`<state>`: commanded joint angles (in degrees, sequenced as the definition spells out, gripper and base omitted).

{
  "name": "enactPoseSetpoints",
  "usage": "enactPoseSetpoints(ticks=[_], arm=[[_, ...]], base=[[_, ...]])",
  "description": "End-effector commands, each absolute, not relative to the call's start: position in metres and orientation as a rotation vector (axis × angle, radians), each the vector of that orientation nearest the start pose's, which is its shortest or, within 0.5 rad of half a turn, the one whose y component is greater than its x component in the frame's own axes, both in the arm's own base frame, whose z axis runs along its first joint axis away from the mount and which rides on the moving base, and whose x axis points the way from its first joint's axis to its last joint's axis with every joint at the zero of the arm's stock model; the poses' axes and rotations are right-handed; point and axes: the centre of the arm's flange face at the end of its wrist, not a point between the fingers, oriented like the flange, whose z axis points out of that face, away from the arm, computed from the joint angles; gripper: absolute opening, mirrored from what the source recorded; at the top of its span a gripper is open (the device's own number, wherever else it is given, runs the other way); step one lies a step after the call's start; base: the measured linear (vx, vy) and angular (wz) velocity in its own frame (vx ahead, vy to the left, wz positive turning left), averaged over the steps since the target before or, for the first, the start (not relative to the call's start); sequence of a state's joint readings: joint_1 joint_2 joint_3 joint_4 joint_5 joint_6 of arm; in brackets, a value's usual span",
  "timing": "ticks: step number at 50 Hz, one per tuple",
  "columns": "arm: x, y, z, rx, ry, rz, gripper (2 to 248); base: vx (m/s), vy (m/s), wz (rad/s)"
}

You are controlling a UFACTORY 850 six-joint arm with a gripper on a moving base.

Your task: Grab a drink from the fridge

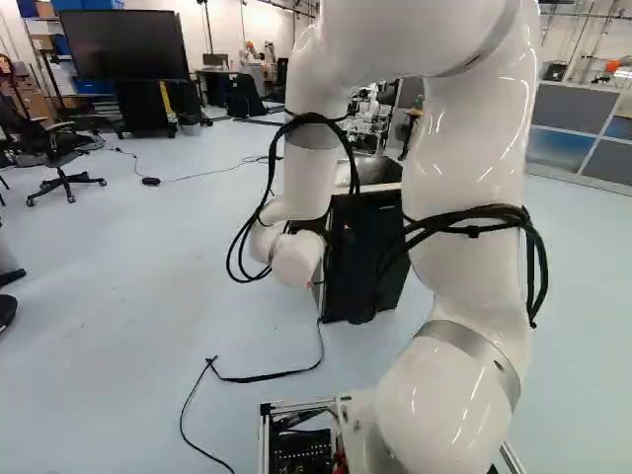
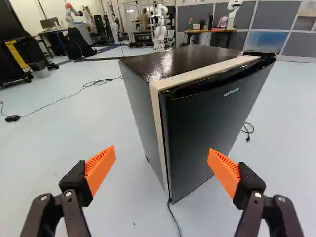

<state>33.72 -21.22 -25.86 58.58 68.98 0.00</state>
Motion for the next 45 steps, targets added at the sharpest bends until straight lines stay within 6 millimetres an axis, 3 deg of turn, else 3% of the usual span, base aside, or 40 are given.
enactPoseSetpoints(ticks=[24,45], arm=[[0.373,0.171,0.265,-2.624,0.836,-2.063,247],[0.412,0.189,0.260,-2.563,0.988,-2.090,247]], base=[[0.000,0.000,0.000],[0.000,0.000,0.000]])
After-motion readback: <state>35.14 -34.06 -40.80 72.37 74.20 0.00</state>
